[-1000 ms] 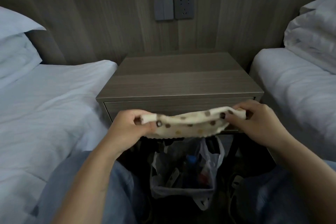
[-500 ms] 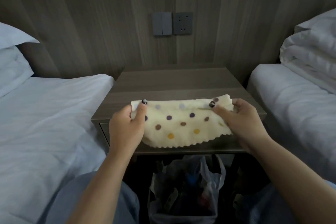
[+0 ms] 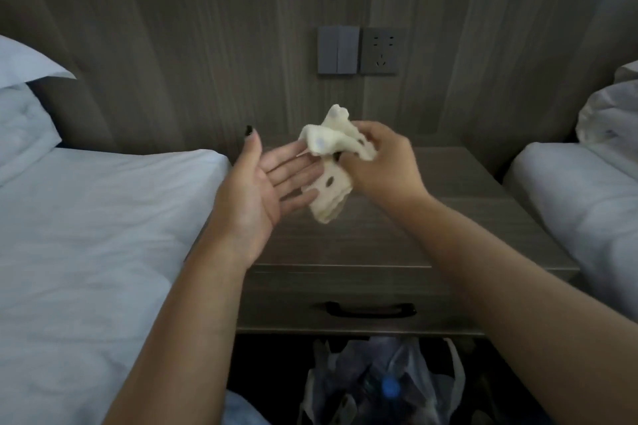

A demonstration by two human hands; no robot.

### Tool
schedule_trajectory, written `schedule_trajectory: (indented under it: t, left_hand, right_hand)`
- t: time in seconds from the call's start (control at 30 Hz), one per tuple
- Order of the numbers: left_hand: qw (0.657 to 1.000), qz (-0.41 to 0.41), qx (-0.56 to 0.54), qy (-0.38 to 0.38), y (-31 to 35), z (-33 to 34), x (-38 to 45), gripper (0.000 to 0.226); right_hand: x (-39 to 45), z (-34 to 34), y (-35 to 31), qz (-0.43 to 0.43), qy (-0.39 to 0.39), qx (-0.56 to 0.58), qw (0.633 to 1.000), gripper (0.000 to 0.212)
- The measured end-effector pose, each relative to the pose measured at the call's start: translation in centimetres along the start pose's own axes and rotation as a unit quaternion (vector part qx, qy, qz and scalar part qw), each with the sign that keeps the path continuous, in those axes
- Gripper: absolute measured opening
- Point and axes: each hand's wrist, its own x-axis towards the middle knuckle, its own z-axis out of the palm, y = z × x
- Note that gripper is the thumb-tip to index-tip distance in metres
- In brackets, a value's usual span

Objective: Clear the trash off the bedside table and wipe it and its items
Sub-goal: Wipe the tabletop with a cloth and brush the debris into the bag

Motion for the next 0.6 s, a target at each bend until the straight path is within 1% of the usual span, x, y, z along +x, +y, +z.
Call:
schedule_trajectory:
  t: [0.03,0.07,0.1,0.13,0.17,0.2,0.23,0.27,0.3,0.33,0.4,0.47,0.6]
  left_hand:
    - [0.999,0.012,0.038,0.035,-0.7,-1.0,0.1,0.061]
    - [0.995,0.018,0.069,0.077,-1.5,-2.0,0.2,0.057]
    - [0.990,0.018,0.084,0.111,-2.0,-2.8,0.3,0.055]
    - [0.987,0.014,0.087,0.136,-2.3,-3.4,0.3,0.054]
    - [0.985,0.013,0.088,0.151,-2.2,-4.0,0.2,0.054]
    - [0.983,0.017,0.088,0.158,-2.0,-4.5,0.2,0.055]
    - [0.983,0.023,0.087,0.160,-1.7,-4.9,0.2,0.056]
    - [0.983,0.029,0.085,0.161,-1.6,-5.1,0.2,0.057]
    - [0.982,0.032,0.088,0.163,-1.5,-5.3,0.1,0.057]
    - [0.981,0.033,0.096,0.168,-1.6,-5.4,0.1,0.057]
    - [0.977,0.033,0.115,0.179,-2.1,-5.2,-0.2,0.056]
    - [0.974,0.027,0.134,0.182,-2.4,-4.6,-0.4,0.053]
    - [0.970,0.042,0.154,0.186,-3.1,-3.0,-1.2,0.048]
  right_hand:
    - [1.1,0.2,0.6,-0.009,0.029,-0.030,0.999,0.016]
    - [2.1,0.4,1.2,-0.034,0.052,-0.065,0.996,0.017]
    - [2.8,0.8,1.9,-0.069,0.054,-0.099,0.991,0.022]
    - [3.3,1.4,2.7,-0.100,0.027,-0.137,0.985,0.027]
    - [3.6,2.2,3.7,-0.120,-0.028,-0.187,0.975,0.034]
    - [3.6,3.1,4.7,-0.122,-0.109,-0.242,0.956,0.038]
    - [3.4,4.0,5.6,-0.110,-0.195,-0.297,0.928,0.039]
    - [3.0,4.7,6.3,-0.099,-0.256,-0.338,0.900,0.038]
    - [2.4,4.9,6.6,-0.096,-0.287,-0.344,0.889,0.036]
    - [1.7,4.9,6.6,-0.105,-0.299,-0.316,0.894,0.035]
    - [-0.4,3.8,5.6,-0.154,-0.307,-0.234,0.909,0.034]
    - [-2.9,2.1,4.9,-0.191,-0.314,-0.203,0.907,0.031]
    - [-7.9,-2.2,4.4,-0.180,-0.324,-0.177,0.912,0.037]
